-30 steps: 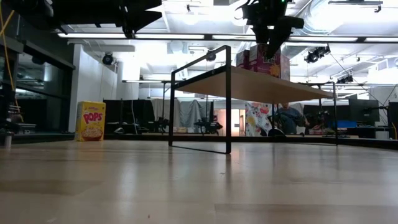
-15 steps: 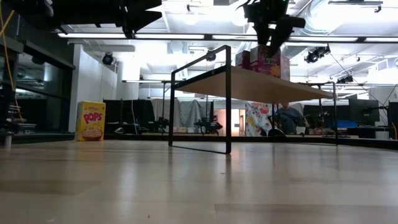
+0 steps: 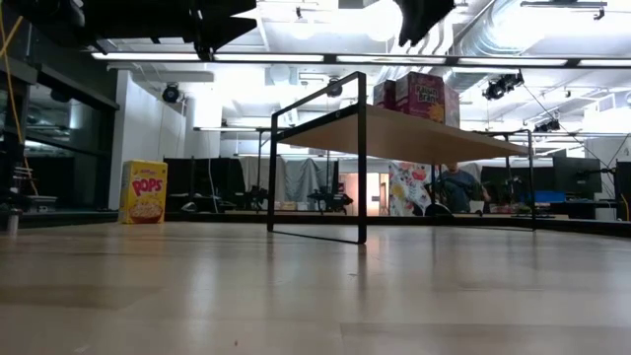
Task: Stack cereal on shelf
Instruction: Put the top yellow cereal box on the shelf
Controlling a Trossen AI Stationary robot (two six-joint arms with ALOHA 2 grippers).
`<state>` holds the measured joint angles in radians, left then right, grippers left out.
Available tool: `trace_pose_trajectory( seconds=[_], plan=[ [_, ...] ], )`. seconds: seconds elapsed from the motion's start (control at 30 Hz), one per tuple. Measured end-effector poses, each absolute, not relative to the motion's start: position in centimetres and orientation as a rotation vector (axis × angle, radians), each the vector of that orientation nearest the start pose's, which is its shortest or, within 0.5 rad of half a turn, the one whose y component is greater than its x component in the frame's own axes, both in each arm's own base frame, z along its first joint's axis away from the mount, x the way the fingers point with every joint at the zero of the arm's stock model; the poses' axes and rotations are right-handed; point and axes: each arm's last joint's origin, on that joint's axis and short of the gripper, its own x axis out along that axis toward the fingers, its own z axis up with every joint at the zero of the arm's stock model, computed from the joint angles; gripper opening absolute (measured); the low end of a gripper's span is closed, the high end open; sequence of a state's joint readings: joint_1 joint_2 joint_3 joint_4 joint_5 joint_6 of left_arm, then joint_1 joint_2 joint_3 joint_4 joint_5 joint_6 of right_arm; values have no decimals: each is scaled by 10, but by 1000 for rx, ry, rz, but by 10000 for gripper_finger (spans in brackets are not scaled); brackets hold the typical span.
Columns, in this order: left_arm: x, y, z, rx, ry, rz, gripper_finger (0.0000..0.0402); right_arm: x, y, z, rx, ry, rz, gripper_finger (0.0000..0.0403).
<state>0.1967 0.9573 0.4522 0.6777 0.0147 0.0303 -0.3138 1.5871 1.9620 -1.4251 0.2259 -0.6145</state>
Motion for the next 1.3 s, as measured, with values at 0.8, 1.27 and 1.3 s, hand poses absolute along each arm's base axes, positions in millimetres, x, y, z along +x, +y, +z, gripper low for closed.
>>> trace_pose_trajectory(
  seconds=[0.8, 1.27, 1.3],
  plan=[
    [203, 40, 268, 45, -146, 184, 225, 160, -53, 359, 36, 408, 156, 234],
    [206, 47, 275, -112, -64, 396, 225, 158, -40, 256, 49, -513, -91, 234],
    [207, 50, 279, -112, -3, 472, 225, 157, -39, 256, 39, -538, -89, 234]
  ],
)
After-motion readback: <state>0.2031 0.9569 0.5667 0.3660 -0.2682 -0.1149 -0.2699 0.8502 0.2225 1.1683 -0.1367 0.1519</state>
